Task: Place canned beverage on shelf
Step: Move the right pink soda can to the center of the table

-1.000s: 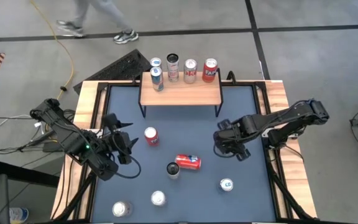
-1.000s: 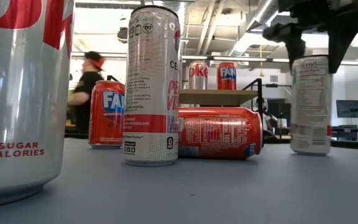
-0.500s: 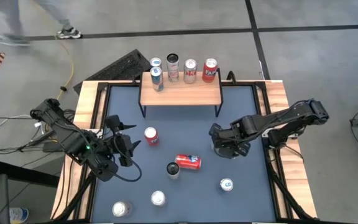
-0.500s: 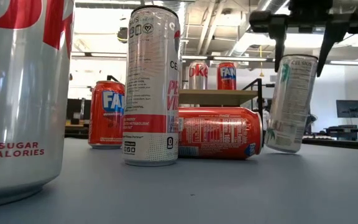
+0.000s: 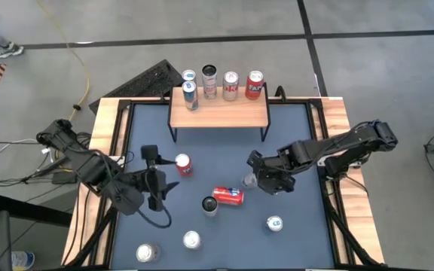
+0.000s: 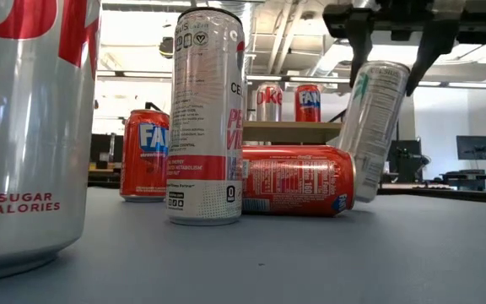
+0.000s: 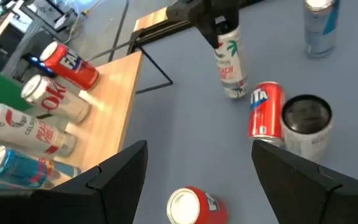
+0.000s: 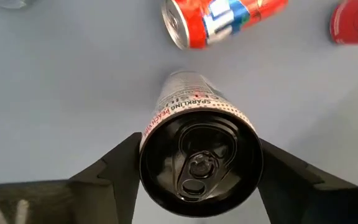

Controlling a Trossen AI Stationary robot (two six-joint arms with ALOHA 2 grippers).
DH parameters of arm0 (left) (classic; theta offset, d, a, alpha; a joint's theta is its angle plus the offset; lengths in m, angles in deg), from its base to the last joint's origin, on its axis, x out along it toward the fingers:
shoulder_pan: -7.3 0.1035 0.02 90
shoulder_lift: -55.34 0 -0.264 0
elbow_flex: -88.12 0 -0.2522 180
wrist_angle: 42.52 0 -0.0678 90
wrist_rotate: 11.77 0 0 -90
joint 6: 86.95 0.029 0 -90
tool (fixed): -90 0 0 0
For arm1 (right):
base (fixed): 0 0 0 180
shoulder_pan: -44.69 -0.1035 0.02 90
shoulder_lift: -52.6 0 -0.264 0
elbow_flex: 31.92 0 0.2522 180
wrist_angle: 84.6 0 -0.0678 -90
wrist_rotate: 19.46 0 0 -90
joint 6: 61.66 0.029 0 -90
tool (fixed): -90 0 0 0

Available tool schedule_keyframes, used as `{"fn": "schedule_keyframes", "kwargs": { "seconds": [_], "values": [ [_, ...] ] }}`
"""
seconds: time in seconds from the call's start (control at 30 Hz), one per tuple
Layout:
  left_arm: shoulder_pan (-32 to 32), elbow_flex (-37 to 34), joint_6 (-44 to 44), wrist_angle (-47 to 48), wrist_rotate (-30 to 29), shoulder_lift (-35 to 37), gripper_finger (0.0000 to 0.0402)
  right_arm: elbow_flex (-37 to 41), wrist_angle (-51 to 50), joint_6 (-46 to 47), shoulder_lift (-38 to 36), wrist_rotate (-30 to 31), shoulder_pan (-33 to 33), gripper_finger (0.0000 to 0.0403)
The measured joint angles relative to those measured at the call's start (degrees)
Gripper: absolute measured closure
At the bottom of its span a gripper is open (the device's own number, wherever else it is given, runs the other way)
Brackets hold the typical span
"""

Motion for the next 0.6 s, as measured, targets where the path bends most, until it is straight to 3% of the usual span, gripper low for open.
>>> {"fn": "schedule_keyframes", "kwargs": {
  "seconds": [0.4,0.6],
  "values": [
    [8.3,0.0,5.8,-3.8,8.6,0.0,0.0123,-0.2,3.2,0.8,-0.1,0.4,2.2,0.0086],
    [12.4,0.0,11.2,-6.6,16.9,0.0,0.0123,-4.7,3.4,13.3,-0.1,4.5,1.2,0.007]
  ]
}}
